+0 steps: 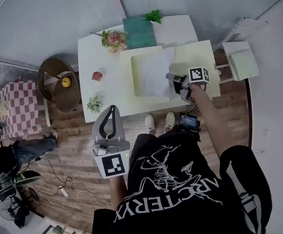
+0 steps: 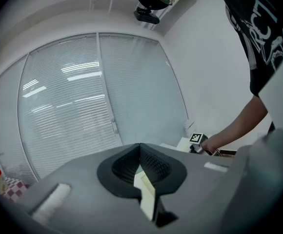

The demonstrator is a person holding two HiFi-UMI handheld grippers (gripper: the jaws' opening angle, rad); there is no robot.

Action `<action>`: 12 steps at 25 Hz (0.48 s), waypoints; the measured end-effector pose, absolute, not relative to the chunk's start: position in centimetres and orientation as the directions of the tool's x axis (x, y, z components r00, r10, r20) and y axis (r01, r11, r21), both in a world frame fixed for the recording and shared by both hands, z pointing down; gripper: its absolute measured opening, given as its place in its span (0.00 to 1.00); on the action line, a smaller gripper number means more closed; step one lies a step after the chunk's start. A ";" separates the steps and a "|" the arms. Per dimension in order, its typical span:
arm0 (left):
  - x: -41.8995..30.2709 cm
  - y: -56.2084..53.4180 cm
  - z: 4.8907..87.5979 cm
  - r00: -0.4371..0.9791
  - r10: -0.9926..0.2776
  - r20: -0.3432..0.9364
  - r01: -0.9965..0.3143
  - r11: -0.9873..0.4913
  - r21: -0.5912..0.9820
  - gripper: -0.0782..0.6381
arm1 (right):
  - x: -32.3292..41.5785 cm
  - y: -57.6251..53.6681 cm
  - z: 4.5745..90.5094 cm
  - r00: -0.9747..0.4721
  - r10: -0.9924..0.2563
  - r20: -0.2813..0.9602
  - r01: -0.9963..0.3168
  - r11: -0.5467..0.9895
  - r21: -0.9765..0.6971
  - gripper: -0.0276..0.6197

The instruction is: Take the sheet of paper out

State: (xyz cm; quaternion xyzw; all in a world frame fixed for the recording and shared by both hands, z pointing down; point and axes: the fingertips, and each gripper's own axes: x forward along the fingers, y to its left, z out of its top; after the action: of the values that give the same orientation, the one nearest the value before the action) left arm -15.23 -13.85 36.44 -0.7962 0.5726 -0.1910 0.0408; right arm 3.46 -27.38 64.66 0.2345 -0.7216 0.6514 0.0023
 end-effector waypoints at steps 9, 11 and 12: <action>-11.5 -17.0 34.9 0.415 -0.892 0.183 -0.861 -0.449 -0.238 0.13 | 8.9 -24.0 51.8 -0.835 -0.503 0.221 -0.409 0.299 -0.862 0.06; -11.0 -17.3 34.7 0.428 -0.887 0.175 -0.856 -0.460 -0.239 0.13 | 9.0 -23.1 49.0 -0.830 -0.524 0.189 -0.414 0.352 -0.840 0.06; -10.9 -17.4 34.7 0.433 -0.885 0.173 -0.855 -0.464 -0.233 0.13 | 8.9 -22.7 47.7 -0.829 -0.532 0.171 -0.414 0.379 -0.827 0.06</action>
State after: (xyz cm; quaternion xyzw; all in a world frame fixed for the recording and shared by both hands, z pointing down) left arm -10.88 -17.42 34.69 -0.8447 0.5148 -0.1356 0.0550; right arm 8.87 -22.73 47.70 0.2857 -0.8282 0.4782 -0.0618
